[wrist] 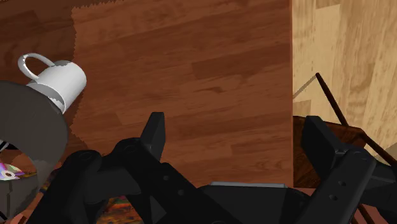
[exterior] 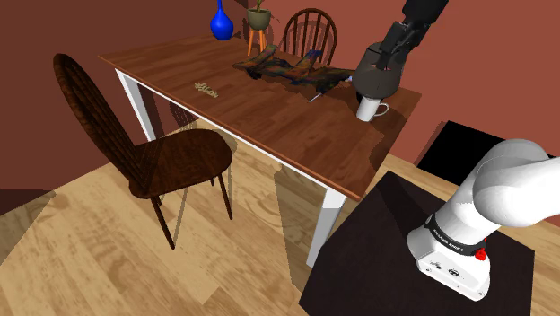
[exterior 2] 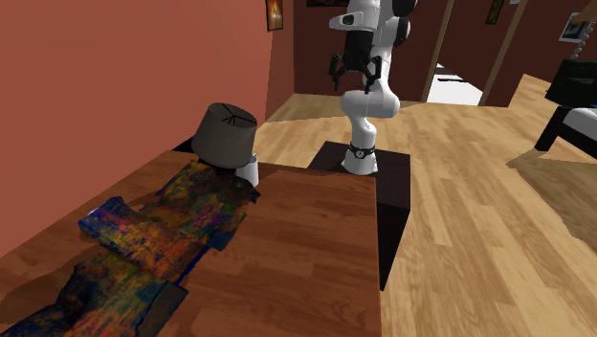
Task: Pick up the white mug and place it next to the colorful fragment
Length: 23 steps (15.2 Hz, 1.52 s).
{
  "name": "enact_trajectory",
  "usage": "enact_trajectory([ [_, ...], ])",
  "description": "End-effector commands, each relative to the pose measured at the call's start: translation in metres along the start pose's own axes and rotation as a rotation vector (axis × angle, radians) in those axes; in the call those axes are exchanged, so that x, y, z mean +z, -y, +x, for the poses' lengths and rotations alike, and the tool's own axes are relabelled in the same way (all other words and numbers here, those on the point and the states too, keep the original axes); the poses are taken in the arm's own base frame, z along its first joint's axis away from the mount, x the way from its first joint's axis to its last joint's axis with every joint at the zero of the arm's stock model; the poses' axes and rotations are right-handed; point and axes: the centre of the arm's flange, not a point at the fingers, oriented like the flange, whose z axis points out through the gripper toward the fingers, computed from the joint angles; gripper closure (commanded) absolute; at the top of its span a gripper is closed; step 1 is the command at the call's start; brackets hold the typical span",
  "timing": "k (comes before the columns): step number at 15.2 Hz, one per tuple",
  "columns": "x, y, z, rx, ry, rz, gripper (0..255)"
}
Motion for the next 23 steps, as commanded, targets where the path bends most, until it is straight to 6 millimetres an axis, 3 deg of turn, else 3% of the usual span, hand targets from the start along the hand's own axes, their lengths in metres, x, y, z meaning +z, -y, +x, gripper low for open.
enact_trajectory([
  [1,0.000,0.000,0.000,0.000,0.000,0.000,0],
  [12,0.084,-0.118,-0.016,-0.083,-0.072,-0.011,0],
  [23,0.166,-0.237,-0.016,-0.165,-0.144,-0.022,0],
])
